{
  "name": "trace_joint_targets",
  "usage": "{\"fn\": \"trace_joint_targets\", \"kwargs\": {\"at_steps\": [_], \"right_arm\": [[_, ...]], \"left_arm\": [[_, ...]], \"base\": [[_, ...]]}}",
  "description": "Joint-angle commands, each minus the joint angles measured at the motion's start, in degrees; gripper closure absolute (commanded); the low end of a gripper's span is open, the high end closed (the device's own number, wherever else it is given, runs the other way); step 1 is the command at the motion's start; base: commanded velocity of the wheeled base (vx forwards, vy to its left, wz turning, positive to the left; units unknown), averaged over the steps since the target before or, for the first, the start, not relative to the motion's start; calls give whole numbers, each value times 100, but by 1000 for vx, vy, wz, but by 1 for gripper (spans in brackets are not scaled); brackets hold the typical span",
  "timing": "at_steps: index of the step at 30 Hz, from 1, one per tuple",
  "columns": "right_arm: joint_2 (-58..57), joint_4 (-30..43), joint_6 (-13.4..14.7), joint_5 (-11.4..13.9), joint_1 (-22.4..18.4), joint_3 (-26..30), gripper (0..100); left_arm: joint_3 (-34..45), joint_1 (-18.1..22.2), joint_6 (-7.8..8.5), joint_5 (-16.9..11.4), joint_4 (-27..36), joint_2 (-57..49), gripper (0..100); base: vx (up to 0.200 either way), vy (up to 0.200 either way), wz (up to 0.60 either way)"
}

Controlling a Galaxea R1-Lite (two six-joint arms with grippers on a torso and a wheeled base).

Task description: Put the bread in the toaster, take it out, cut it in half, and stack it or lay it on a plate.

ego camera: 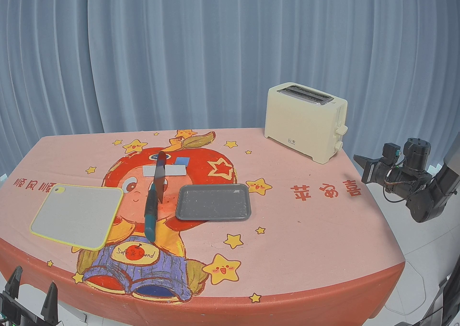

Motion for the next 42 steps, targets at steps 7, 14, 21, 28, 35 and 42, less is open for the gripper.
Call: {"fn": "trace_joint_targets", "kwargs": {"at_steps": [7, 14, 21, 28, 35, 42], "right_arm": [[101, 486, -54, -30, 53, -493, 100], [251, 943, -62, -39, 79, -906, 100], [471, 1022, -62, -30, 106, -1258, 100], [673, 1312, -62, -39, 211, -1627, 100], [936, 1338, -62, -171, 220, -1934, 100], [1200, 1347, -54, -320, 220, -2330, 100]], "left_arm": [[101, 2, -4, 2, -3, -93, 0], [101, 2, 5, 2, 6, -93, 0], [101, 2, 5, 2, 6, -93, 0], [101, 2, -4, 2, -3, -93, 0], [101, 2, -4, 11, 6, -93, 0], [101, 2, -4, 2, 6, -93, 0]], "base": [[0, 0, 0], [0, 0, 0], [0, 0, 0], [0, 0, 0], [0, 0, 0], [0, 0, 0]]}}
